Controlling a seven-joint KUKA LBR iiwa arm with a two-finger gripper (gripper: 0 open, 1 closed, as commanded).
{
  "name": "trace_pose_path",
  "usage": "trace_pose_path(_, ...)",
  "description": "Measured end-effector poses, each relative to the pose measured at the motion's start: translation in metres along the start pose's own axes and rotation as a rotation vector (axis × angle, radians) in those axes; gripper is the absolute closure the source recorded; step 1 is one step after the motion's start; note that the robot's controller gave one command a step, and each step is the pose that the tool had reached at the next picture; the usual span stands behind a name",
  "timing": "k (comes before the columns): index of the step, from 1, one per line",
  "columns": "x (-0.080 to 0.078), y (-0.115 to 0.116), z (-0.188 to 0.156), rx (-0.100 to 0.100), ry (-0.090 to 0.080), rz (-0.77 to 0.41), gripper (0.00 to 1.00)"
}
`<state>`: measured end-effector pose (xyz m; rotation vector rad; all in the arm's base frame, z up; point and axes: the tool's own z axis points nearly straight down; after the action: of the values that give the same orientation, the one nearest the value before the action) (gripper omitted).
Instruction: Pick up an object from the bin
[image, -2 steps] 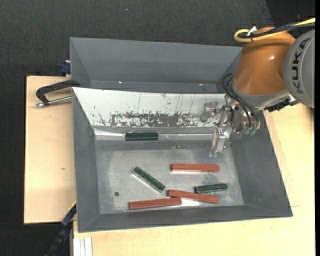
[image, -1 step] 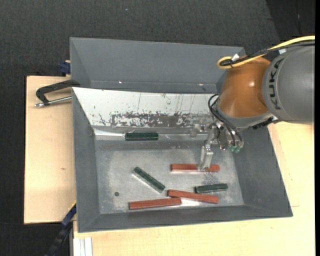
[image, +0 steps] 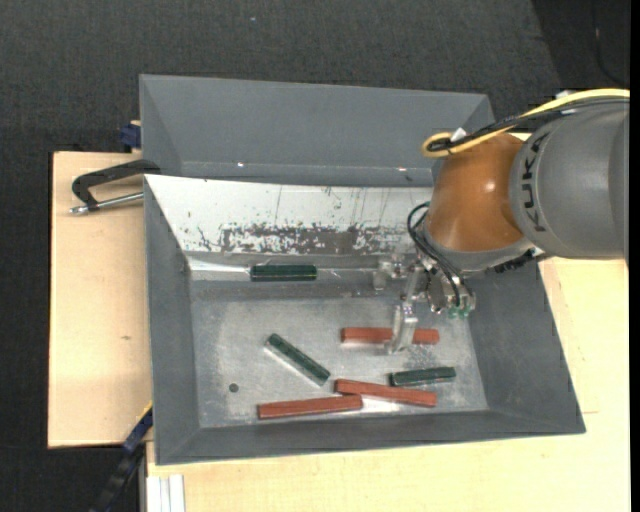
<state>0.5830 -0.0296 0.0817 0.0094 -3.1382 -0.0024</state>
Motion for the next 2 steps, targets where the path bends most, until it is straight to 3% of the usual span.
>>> trace_pose_path(1, 0.007, 0.005, -0.033, 0.000, -0.008, 0.138, 0.00)
trace_pose_path(2, 0.005, 0.010, 0.001, 0.000, -0.007, 0.096, 0.00)
